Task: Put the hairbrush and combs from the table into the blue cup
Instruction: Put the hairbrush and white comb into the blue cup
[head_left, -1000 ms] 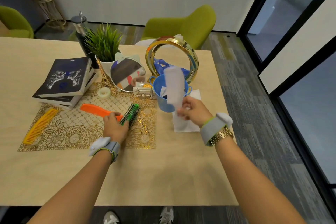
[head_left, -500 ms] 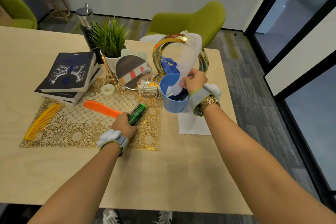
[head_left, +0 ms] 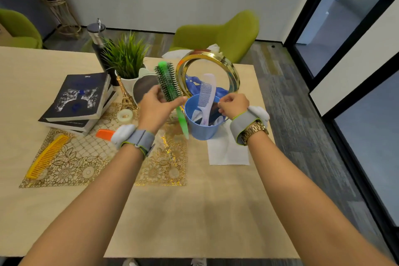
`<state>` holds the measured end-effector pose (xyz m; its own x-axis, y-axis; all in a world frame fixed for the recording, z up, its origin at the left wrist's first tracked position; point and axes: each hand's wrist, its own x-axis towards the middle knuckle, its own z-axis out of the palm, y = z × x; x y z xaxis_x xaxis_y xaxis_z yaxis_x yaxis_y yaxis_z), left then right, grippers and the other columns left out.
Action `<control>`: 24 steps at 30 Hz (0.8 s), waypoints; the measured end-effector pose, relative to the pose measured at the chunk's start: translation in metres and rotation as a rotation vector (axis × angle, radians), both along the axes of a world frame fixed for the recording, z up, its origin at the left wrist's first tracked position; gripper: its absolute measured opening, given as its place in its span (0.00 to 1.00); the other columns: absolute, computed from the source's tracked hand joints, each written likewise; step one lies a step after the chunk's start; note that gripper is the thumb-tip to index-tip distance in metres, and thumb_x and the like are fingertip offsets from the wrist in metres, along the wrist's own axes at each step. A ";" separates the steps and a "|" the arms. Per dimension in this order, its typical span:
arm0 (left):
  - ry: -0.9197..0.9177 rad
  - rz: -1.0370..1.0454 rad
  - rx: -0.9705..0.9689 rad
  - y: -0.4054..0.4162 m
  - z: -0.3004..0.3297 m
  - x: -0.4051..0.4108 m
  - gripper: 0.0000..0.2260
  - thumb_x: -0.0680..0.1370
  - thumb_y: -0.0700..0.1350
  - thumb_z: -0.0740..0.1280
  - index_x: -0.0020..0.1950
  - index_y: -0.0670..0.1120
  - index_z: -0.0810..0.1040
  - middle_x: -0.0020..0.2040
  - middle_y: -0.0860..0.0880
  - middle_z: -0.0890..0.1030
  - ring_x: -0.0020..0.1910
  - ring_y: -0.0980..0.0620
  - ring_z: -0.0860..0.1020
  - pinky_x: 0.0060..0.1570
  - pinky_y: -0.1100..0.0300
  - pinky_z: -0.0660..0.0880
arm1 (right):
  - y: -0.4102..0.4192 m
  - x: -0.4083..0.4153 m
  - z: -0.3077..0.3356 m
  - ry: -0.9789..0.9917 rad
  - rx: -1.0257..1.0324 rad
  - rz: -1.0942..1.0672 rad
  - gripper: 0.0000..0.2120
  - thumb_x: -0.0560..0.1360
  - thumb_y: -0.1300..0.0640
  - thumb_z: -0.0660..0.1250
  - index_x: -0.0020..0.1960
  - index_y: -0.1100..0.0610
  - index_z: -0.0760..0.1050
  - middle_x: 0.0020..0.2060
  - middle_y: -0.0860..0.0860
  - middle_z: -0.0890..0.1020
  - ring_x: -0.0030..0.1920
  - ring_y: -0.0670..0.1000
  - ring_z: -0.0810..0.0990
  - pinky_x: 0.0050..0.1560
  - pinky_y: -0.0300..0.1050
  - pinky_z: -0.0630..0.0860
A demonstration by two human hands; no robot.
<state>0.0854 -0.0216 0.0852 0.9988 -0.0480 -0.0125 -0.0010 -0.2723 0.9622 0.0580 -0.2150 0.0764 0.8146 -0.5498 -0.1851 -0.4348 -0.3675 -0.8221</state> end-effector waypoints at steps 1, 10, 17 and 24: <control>0.000 -0.032 -0.012 -0.009 0.007 0.004 0.20 0.63 0.49 0.78 0.49 0.44 0.78 0.51 0.37 0.84 0.44 0.51 0.78 0.52 0.45 0.78 | -0.002 -0.005 0.003 -0.024 0.024 0.016 0.07 0.68 0.66 0.66 0.33 0.57 0.75 0.33 0.59 0.79 0.27 0.49 0.76 0.40 0.48 0.80; -0.029 -0.134 -0.033 -0.072 0.018 0.025 0.18 0.64 0.46 0.78 0.51 0.47 0.77 0.52 0.45 0.83 0.50 0.47 0.81 0.53 0.54 0.78 | -0.025 -0.046 0.019 -0.090 0.185 0.032 0.14 0.71 0.66 0.64 0.31 0.52 0.71 0.34 0.58 0.78 0.32 0.52 0.76 0.38 0.42 0.73; -0.029 -0.218 0.265 -0.092 -0.010 0.017 0.24 0.67 0.46 0.76 0.60 0.39 0.76 0.58 0.41 0.81 0.55 0.45 0.78 0.47 0.60 0.70 | -0.045 -0.066 0.014 -0.080 0.268 0.008 0.12 0.72 0.66 0.63 0.33 0.52 0.71 0.31 0.51 0.76 0.30 0.47 0.74 0.30 0.36 0.69; -0.015 -0.262 0.315 -0.074 -0.019 0.009 0.30 0.71 0.47 0.72 0.70 0.39 0.68 0.65 0.39 0.75 0.58 0.43 0.77 0.56 0.51 0.73 | -0.038 -0.064 0.009 -0.091 0.303 0.025 0.12 0.72 0.66 0.64 0.33 0.53 0.72 0.32 0.54 0.77 0.31 0.48 0.74 0.32 0.39 0.69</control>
<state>0.0942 -0.0951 0.0659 0.9533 -0.2974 -0.0525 -0.1234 -0.5425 0.8310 -0.0055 -0.2526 0.0859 0.8478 -0.4602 -0.2634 -0.3486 -0.1094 -0.9309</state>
